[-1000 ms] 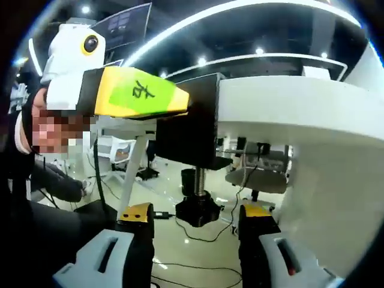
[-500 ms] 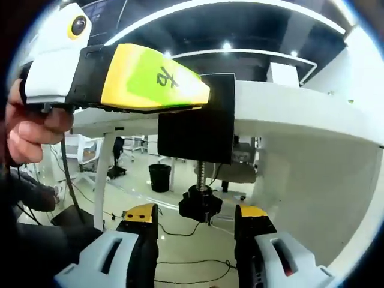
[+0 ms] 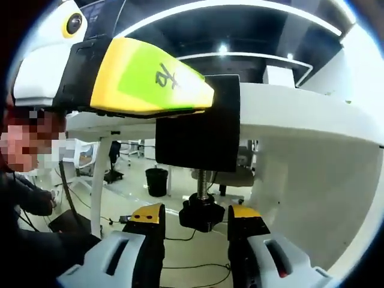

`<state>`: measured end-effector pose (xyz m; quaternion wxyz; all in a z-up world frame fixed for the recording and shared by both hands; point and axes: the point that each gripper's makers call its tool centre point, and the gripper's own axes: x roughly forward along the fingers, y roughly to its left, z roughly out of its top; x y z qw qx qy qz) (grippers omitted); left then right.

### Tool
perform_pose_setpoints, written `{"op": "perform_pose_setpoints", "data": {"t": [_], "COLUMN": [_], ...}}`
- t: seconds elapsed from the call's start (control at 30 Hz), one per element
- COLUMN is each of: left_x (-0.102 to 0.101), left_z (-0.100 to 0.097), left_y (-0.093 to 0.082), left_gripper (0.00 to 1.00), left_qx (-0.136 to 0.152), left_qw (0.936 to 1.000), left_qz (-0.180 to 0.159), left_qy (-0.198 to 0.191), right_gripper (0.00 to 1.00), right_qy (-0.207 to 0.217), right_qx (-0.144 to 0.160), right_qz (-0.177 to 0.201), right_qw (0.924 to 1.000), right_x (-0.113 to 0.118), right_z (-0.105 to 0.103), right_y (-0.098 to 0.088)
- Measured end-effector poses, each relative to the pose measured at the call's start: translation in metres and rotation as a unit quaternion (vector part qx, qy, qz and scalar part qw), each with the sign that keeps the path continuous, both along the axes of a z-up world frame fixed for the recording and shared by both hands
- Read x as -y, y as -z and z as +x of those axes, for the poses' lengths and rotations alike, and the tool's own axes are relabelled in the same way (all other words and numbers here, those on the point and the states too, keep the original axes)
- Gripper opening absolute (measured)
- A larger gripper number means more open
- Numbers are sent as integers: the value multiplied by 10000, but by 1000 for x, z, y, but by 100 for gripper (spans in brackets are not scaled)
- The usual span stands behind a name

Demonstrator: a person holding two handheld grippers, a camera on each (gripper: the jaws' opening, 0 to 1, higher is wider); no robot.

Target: Clamp the fixed fixture on the desktop, loosen the retaining clip, secure it to the edge of the desk, and tighten the retaining clip.

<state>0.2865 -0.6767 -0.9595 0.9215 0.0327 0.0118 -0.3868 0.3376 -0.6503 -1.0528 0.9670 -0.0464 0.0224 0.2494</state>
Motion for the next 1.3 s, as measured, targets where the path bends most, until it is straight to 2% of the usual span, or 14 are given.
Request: {"op": "perform_pose_setpoints", "data": {"t": [0.1,0.27,0.43,0.6,0.67,0.73,0.87,0.93,1.03,1.07,1.17,1.23,1.27,1.3], "left_x": [0,0,1,1,1,1,2,2,2,2,3,3,3,3], "left_z": [0,0,0,0,0,0,0,0,-1,-1,-1,-1,-1,-1], "left_y": [0,0,1,1,1,1,1,1,2,2,2,2,2,2], "left_gripper": [1,1,1,1,1,1,1,1,1,1,1,1,1,1], "left_qx": [6,6,13,20,38,51,58,54,52,55,53,53,57,53], "left_qw": [10000,10000,10000,10000,10000,9999,9998,9998,9997,9996,9994,9993,9993,9992], "left_qz": [11,17,40,54,64,87,141,168,211,229,267,296,311,318], "left_qy": [2,5,-3,-28,-36,-58,-93,-113,-146,-164,-193,-212,-221,-227], "right_gripper": [39,26,25,25,25,25,25,25,25,25,25,25,25,25], "right_qy": [20,92,42,-629,-933,-1283,-2058,-2392,-2963,-3218,-3624,-3740,-3889,-3924], "right_qx": [11,75,46,140,216,113,179,137,193,213,238,242,718,620], "right_qz": [-17,-9,19,-156,-454,-402,-584,-548,-523,-499,-543,-560,-744,-710], "right_qw": [10000,9999,10000,9978,9944,9909,9767,9693,9535,9453,9301,9254,9155,9150], "right_x": [0,4,5,0,1,-2,-6,-8,-12,-14,-15,-16,-19,-20], "right_z": [1,2,4,3,3,1,-1,-2,-6,-8,-11,-11,-13,-16], "right_y": [1,-2,-3,-3,-3,-2,-2,-2,-2,-3,-3,-3,-8,-3]}}
